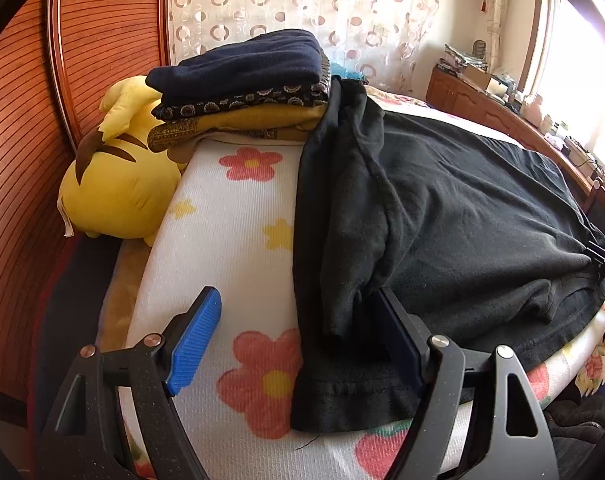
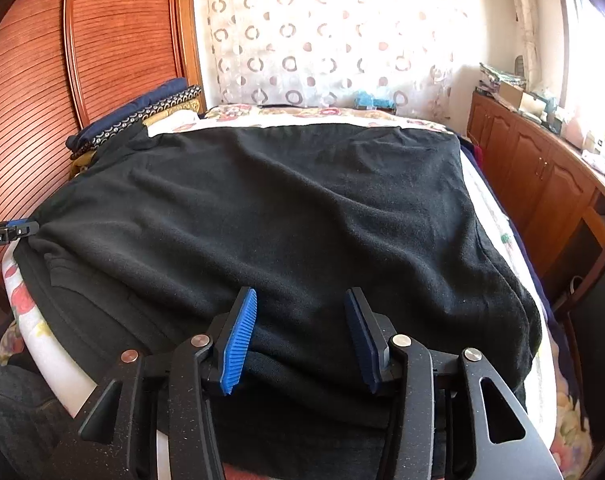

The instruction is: Fold small clothes

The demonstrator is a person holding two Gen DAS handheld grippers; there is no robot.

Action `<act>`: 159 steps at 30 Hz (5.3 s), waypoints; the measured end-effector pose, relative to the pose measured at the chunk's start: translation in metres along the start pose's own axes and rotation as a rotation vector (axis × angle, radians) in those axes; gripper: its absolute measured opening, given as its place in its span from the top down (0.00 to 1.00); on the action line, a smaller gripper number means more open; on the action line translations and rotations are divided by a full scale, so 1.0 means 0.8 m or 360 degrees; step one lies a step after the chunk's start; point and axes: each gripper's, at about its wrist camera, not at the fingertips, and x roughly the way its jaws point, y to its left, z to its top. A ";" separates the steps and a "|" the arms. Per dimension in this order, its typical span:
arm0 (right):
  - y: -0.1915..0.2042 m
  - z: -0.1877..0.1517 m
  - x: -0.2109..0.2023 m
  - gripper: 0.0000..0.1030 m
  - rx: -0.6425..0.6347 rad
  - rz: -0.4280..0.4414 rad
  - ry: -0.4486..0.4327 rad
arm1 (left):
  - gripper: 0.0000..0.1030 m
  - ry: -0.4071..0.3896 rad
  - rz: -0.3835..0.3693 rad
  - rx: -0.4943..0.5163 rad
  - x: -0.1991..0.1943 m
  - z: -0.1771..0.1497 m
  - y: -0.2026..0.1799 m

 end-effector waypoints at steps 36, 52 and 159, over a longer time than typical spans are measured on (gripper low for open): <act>0.008 -0.002 -0.001 0.35 -0.0062 -0.0026 -0.0012 | 0.69 0.0010 -0.0180 0.0041 -0.002 0.002 -0.023; -0.007 0.010 -0.010 0.32 -0.0038 -0.0034 0.0055 | 0.92 -0.0293 -0.0379 0.0198 -0.063 0.061 -0.098; -0.052 0.075 -0.096 0.54 -0.0008 -0.0202 -0.0155 | 0.22 -0.0310 -0.0519 0.0410 -0.053 0.076 -0.225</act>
